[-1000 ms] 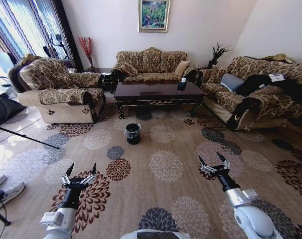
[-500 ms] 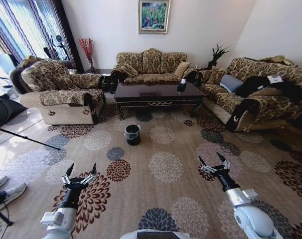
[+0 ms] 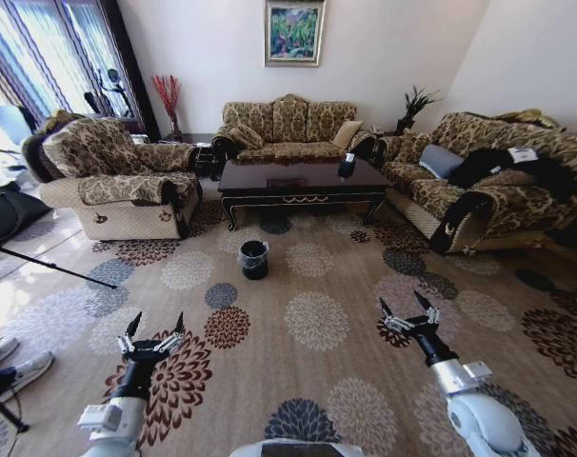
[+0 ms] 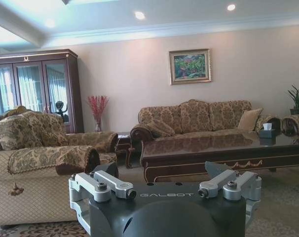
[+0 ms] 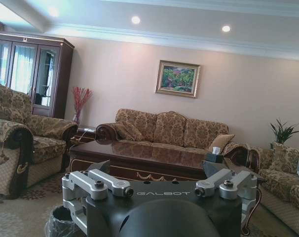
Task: Move to the front of the table and pick up the trash from the floor, then place it into the trash bin.
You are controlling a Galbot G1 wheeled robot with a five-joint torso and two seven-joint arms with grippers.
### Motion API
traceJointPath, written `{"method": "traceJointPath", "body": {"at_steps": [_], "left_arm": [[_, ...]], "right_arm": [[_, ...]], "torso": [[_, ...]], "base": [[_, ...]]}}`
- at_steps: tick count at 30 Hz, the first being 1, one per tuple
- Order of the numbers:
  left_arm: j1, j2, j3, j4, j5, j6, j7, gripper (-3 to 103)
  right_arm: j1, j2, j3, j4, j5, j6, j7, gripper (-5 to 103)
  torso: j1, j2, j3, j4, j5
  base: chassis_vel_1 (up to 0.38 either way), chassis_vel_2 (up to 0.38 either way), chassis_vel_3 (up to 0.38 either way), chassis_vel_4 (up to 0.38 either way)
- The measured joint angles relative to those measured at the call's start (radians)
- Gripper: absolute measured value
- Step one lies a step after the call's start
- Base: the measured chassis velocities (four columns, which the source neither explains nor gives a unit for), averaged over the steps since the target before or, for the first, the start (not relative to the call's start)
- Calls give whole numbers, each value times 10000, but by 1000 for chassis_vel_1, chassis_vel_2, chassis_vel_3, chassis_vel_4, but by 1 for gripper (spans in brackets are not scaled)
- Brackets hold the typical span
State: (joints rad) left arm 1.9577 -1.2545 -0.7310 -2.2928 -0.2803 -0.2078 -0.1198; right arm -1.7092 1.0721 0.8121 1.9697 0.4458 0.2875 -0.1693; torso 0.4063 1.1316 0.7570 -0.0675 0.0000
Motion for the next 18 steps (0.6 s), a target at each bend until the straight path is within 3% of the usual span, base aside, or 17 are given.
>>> {"method": "traceJointPath", "body": {"at_steps": [6,18], "left_arm": [[-1,0,0,0,0,0,0,100],[0,0,0,0,0,0,0,100]], "right_arm": [[0,0,0,0,0,0,0,100],[0,0,0,0,0,0,0,100]], "torso": [[105,250,144,0,0],[99,237,142,0,0]], "base": [[0,0,0,0],[0,0,0,0]]}}
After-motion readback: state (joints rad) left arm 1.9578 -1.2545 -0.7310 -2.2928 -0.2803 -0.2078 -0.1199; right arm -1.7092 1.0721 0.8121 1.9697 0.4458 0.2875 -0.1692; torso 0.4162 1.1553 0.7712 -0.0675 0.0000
